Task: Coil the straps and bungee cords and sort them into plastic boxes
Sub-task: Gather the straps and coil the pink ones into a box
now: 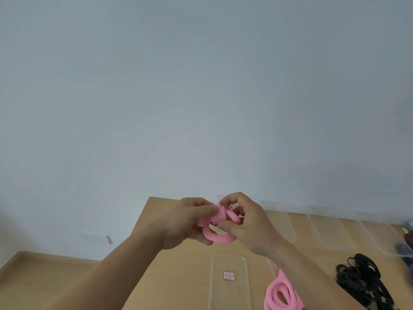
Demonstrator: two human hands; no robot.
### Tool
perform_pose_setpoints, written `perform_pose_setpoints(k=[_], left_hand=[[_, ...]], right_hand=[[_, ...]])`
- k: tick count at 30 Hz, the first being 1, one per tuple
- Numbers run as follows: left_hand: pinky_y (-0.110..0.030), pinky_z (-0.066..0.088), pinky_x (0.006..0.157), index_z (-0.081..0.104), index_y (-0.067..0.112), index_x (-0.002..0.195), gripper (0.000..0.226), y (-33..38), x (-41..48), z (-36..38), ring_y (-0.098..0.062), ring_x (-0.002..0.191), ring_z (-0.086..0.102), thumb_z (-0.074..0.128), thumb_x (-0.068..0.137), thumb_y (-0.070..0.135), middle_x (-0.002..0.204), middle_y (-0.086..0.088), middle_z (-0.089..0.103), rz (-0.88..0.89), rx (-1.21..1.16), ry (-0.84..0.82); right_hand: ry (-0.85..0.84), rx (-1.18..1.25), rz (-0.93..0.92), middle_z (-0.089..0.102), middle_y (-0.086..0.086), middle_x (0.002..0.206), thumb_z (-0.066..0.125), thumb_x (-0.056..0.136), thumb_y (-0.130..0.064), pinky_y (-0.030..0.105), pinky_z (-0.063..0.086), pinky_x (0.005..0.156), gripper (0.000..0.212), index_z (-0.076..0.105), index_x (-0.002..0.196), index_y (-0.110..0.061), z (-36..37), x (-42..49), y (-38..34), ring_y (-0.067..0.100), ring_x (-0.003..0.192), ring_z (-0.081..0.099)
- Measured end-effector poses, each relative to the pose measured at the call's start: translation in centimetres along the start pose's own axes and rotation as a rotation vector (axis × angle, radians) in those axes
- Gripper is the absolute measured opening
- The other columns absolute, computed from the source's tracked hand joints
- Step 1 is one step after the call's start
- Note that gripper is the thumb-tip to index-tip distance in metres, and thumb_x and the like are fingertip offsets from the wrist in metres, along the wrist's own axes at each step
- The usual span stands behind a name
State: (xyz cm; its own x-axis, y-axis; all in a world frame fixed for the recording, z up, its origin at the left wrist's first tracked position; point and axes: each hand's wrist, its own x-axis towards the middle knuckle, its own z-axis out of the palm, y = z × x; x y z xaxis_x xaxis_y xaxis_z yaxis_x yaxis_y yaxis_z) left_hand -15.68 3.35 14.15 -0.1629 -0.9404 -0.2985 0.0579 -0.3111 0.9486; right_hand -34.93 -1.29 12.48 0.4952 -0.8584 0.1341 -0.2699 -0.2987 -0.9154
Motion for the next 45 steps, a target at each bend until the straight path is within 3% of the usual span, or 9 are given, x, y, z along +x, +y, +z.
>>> perform_pose_setpoints(k=[7,11,18,23,26,29,34,38,45], left_hand=[[-0.031,0.056,0.067,0.068,0.002,0.106,0.022,-0.2,0.3,0.3,-0.032,0.083,0.072,0.075,0.086,0.009,0.102,-0.027,0.067,0.122,-0.029,0.068],[-0.027,0.055,0.063,0.07,0.004,0.102,0.026,-0.5,0.4,0.6,-0.026,0.076,0.071,0.082,0.08,0.012,0.098,-0.011,0.068,0.233,-0.026,0.128],[-0.024,0.046,0.052,0.067,0.003,0.101,0.02,-0.9,0.4,0.3,-0.02,0.054,0.054,0.076,0.083,0.003,0.083,-0.003,0.068,0.343,-0.078,0.149],[-0.026,0.046,0.052,0.064,-0.001,0.104,0.023,-1.2,0.6,0.0,-0.023,0.056,0.053,0.074,0.084,0.002,0.093,-0.007,0.066,0.341,-0.104,0.184],[-0.025,0.047,0.054,0.064,0.0,0.103,0.022,-1.4,0.8,-0.2,-0.022,0.057,0.055,0.075,0.084,0.002,0.092,-0.005,0.066,0.341,-0.082,0.206],[-0.023,0.049,0.055,0.064,0.0,0.104,0.022,-1.6,0.9,-0.3,-0.018,0.056,0.058,0.075,0.085,0.003,0.092,-0.006,0.066,0.34,-0.044,0.215],[-0.026,0.051,0.062,0.064,0.003,0.105,0.019,-2.0,0.9,-0.8,-0.018,0.069,0.063,0.072,0.087,0.002,0.102,-0.01,0.066,0.339,0.007,0.199],[-0.033,0.051,0.066,0.067,0.011,0.099,0.015,-2.4,0.9,-1.0,-0.024,0.069,0.059,0.073,0.087,0.006,0.097,-0.009,0.068,0.327,0.096,0.215],[-0.033,0.049,0.066,0.067,0.015,0.097,0.016,-2.7,0.8,-0.6,-0.024,0.064,0.055,0.074,0.085,0.007,0.089,-0.009,0.069,0.32,0.129,0.197]], right_hand=[[-0.032,0.08,0.027,0.068,-0.014,0.084,0.075,0.07,-0.03,0.02,0.05,0.066,0.028,0.06,0.091,-0.04,-0.5,0.4,0.0,0.007,0.075,0.061],[0.021,0.223,0.102,0.07,-0.004,0.104,0.075,0.071,-0.035,0.028,0.055,0.073,0.037,0.064,0.105,-0.026,-0.6,0.7,0.4,0.023,0.088,0.069],[0.022,0.334,0.121,0.074,0.004,0.088,0.074,0.087,-0.013,0.028,0.054,0.058,0.026,0.065,0.111,-0.016,-0.3,1.1,0.5,0.026,0.064,0.069],[0.068,0.091,0.049,0.076,-0.002,0.081,0.075,0.087,-0.019,0.023,0.052,0.055,0.018,0.071,0.103,-0.025,-0.4,1.5,0.3,0.015,0.06,0.069],[0.121,-0.174,-0.008,0.074,-0.011,0.083,0.076,0.085,-0.029,0.024,0.053,0.062,0.016,0.074,0.101,-0.03,-0.4,1.6,0.1,0.005,0.066,0.068],[0.162,-0.443,-0.064,0.074,-0.014,0.088,0.074,0.085,-0.04,0.031,0.055,0.073,0.021,0.074,0.103,-0.03,-0.2,1.6,-0.3,0.005,0.078,0.068],[0.255,-0.641,-0.174,0.067,-0.014,0.083,0.073,0.081,-0.048,0.026,0.047,0.068,0.02,0.07,0.093,-0.032,0.0,1.2,-0.4,0.007,0.074,0.058],[0.194,-0.77,-0.174,0.059,-0.012,0.085,0.071,0.083,-0.046,0.025,0.041,0.07,0.022,0.065,0.095,-0.028,0.4,1.2,-0.1,0.01,0.083,0.053],[0.068,-0.337,0.043,0.06,-0.016,0.085,0.079,0.076,-0.031,0.011,0.041,0.061,0.028,0.054,0.088,-0.035,0.1,1.2,0.4,-0.006,0.074,0.054]])
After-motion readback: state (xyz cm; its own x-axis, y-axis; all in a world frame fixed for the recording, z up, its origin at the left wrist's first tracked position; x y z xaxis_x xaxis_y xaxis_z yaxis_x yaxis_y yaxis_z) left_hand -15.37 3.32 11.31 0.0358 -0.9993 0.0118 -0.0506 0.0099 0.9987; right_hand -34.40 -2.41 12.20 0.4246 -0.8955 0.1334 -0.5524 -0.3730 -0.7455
